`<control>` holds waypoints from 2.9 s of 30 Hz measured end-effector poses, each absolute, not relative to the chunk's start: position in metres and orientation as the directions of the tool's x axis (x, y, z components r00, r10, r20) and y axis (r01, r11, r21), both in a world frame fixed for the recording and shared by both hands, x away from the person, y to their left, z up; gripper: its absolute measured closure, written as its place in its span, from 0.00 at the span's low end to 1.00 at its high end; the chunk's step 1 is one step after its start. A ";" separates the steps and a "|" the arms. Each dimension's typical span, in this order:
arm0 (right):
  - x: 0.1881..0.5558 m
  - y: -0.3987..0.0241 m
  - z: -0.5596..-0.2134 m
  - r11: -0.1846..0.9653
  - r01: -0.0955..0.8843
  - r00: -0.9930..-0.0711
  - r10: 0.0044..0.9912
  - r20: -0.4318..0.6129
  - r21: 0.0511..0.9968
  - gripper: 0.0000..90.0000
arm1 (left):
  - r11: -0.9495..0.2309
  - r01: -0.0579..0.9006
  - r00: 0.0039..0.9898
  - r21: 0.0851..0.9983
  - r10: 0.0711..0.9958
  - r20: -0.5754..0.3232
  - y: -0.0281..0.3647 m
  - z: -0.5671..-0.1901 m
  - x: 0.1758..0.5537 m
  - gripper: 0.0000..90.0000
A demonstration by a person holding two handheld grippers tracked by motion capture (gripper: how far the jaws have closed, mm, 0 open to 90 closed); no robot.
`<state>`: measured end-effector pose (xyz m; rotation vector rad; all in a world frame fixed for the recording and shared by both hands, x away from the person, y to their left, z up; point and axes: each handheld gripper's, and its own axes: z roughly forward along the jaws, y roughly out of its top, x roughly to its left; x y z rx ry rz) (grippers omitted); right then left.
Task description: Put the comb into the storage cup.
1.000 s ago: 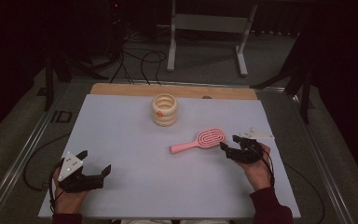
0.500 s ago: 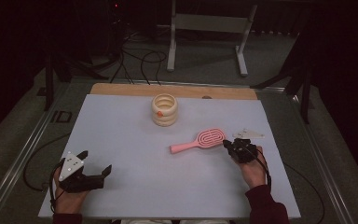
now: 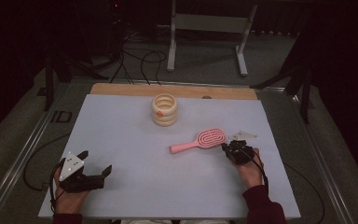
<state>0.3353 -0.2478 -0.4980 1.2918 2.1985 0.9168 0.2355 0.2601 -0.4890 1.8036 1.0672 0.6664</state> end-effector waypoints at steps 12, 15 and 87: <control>0.346 -0.244 -0.505 0.344 0.616 -0.461 0.887 -0.030 0.709 1.00 | -0.216 0.389 0.483 0.896 0.876 0.001 0.260 -0.490 0.236 0.00; 0.350 -0.243 -0.504 0.339 0.620 -0.456 0.890 -0.027 0.708 1.00 | -0.218 0.389 0.484 0.895 0.875 0.002 0.260 -0.490 0.236 0.00; 0.419 -0.190 -0.515 0.477 0.556 -0.609 0.791 -0.057 0.681 0.95 | -0.224 0.394 0.494 0.891 0.869 0.000 0.260 -0.491 0.237 0.00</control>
